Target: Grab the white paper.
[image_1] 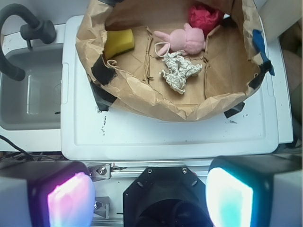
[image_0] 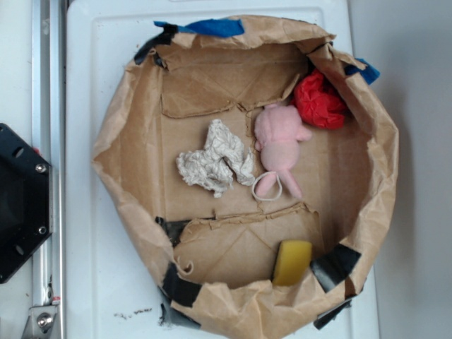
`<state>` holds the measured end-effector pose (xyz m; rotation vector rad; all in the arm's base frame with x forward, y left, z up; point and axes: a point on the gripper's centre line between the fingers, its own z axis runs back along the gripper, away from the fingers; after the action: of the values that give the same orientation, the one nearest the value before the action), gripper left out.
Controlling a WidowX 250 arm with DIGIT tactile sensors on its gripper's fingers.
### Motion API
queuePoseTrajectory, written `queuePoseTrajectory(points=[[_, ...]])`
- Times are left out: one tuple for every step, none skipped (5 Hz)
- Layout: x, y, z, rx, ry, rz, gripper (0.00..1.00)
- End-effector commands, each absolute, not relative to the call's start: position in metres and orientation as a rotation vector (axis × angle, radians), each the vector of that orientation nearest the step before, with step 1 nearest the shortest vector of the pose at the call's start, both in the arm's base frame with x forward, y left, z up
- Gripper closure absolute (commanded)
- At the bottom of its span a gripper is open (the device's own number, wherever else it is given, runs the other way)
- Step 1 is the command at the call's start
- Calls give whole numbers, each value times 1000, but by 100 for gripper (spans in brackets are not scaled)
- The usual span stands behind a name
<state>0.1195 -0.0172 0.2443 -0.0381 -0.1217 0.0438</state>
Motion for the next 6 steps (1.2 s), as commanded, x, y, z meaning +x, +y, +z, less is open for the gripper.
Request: queuePoseTrajectory(points=[[119,-17,244,-38,-122,44,0],[141,-20,231,-9,-109,64,0],[161,-22,211,17,-79,37,0],[183,-19,195,33,-93,67,0],[211,-6,165,26,-64,17,0],[223,-1,148,36,-75,13,0]])
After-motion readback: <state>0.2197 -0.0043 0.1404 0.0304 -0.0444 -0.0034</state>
